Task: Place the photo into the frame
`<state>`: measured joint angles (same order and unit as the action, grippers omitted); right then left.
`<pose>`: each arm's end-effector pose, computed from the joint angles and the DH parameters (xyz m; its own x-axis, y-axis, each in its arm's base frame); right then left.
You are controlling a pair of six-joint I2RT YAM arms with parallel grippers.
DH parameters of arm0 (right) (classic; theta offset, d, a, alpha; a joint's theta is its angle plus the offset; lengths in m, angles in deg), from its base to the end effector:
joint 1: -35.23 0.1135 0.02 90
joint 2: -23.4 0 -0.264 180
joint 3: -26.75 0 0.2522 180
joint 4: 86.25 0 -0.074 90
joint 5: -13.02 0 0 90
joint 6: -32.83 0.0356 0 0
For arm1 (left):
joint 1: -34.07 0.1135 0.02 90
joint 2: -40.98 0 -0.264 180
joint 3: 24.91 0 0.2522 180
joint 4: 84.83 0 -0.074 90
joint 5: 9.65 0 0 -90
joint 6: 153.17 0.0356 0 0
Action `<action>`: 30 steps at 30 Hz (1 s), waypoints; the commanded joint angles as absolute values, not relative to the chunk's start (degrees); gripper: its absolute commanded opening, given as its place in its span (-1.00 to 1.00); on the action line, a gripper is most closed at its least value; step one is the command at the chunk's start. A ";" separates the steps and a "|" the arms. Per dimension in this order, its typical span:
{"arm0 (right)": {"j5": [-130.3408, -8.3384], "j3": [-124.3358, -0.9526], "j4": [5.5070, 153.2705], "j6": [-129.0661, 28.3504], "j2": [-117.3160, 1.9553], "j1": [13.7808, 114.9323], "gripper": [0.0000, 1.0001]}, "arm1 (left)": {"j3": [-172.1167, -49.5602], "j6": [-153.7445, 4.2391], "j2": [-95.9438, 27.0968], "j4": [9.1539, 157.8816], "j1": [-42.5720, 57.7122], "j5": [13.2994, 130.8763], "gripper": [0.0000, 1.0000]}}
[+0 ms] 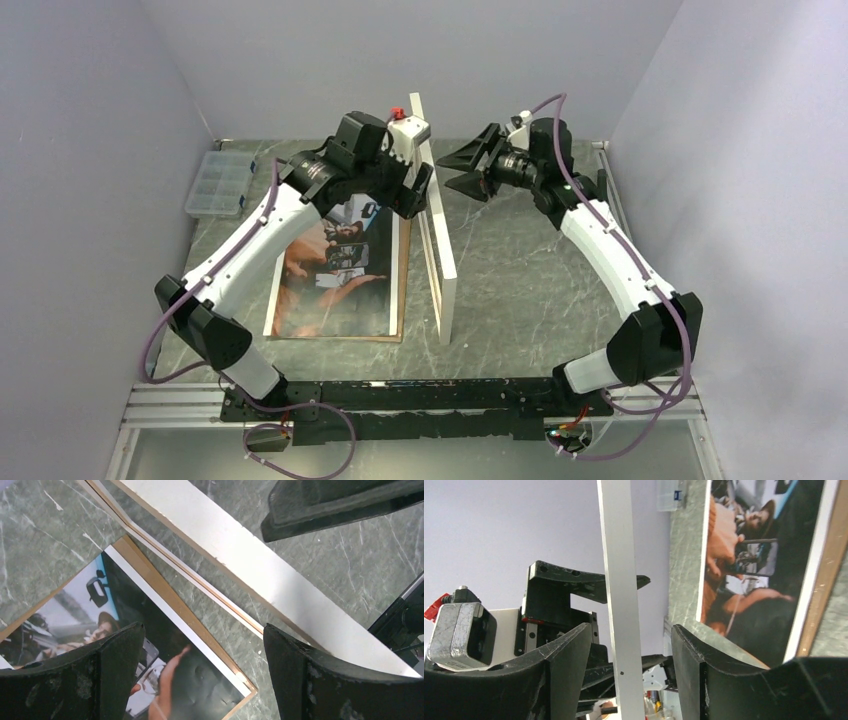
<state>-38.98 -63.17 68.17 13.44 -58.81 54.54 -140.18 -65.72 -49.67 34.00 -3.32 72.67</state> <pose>0.3054 0.1302 0.3776 -0.8636 0.4850 -0.1378 0.0031 0.2783 0.9605 0.2673 -0.2103 0.4175 -0.5033 0.3291 -0.7990 0.6654 0.7376 -0.1152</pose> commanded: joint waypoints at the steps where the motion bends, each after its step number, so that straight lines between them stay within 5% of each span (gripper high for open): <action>1: -38.49 -68.22 57.87 4.55 -56.67 52.66 0.29 | -144.28 -64.77 -51.85 36.20 -4.23 74.11 0.89; 20: -34.65 -66.39 55.24 1.57 -51.89 44.91 0.46 | -152.31 -65.37 -59.26 37.86 -6.71 75.53 0.89; 30: -51.62 -76.17 28.91 -18.81 -55.05 43.00 0.30 | -144.38 -63.88 -57.11 35.14 -5.01 82.85 0.89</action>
